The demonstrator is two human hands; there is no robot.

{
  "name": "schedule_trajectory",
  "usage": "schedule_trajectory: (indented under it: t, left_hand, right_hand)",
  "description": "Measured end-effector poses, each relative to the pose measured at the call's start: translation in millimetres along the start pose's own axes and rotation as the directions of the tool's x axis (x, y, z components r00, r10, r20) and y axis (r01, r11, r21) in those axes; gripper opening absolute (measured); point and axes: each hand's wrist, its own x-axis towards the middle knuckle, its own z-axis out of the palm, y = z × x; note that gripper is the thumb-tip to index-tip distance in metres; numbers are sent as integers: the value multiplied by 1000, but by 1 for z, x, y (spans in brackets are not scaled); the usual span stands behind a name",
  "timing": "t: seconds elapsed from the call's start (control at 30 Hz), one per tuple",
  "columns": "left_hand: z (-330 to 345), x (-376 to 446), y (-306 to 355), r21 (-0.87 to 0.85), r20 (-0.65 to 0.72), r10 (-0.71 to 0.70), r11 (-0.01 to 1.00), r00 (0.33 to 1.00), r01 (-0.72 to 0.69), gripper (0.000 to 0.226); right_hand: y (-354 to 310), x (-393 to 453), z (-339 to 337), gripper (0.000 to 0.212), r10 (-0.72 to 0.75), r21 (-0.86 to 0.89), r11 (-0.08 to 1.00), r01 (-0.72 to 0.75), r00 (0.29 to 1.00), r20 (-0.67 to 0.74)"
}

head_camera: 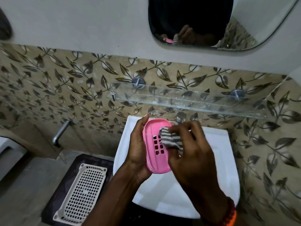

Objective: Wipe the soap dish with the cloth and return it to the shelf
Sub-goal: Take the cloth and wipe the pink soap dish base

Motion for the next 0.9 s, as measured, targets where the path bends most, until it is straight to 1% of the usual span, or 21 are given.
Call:
schedule_trajectory:
  t: [0.03,0.07,0.13,0.17,0.2,0.3,0.37,0.43,0.47,0.5,0.57,0.67,0.73,0.8,0.9]
  left_hand:
    - [1,-1,1,-13,23,-13,1000,1000,13,72]
    - [2,-2,4,-23,31,-16,1000,999,17,73]
    - [-2,-3,9,-13,-5,-2,1000,1000,2,77]
    - [-4,-3,11,7,-29,4,1000,1000,-4,79]
    - [-5,-3,11,28,-46,8,1000,999,-7,80]
    - [-3,-2,5,62,-75,15,998,997,-11,81]
    - [-2,-3,0,82,-83,7,997,997,0,79]
    - [-4,-4,1,92,-88,16,996,996,-8,74]
    - [-5,-5,3,95,-94,23,995,995,-14,71]
    - [-6,-4,6,98,-100,29,995,995,-19,70]
    - [-7,-5,10,106,-112,34,994,993,-22,71]
    - [-8,-6,7,97,-120,22,995,993,-10,68]
    - [-8,-6,3,72,-113,24,997,993,-16,66]
    - [-8,-6,2,48,-114,38,998,993,-32,62]
    - [-6,-5,6,4,-110,31,1000,993,-31,65]
  right_hand:
    - [-2,-3,2,36,-23,31,999,21,997,68]
    - [-3,-7,3,33,-31,105,994,16,989,148]
    - [-1,-13,-1,25,-33,279,959,-51,957,289]
    - [1,-15,-3,21,-33,324,943,-78,946,322]
    - [3,-17,-5,18,-36,318,945,-70,948,315]
    - [8,-18,-2,16,-43,233,972,-13,971,234]
    - [7,-12,2,23,-17,226,974,-30,979,201]
    - [4,-5,7,38,27,207,976,-72,977,211]
    - [2,-3,9,41,25,184,981,-65,977,211]
    - [0,-1,12,39,-1,158,987,-30,981,195]
    - [-3,-2,16,26,-57,147,989,35,987,150]
    - [-1,2,17,14,-25,178,984,12,997,74]
    - [-1,4,18,12,-9,156,988,2,999,45]
    - [-6,4,19,12,-29,114,993,26,999,28]
    - [-8,6,19,10,-27,137,990,22,999,34]
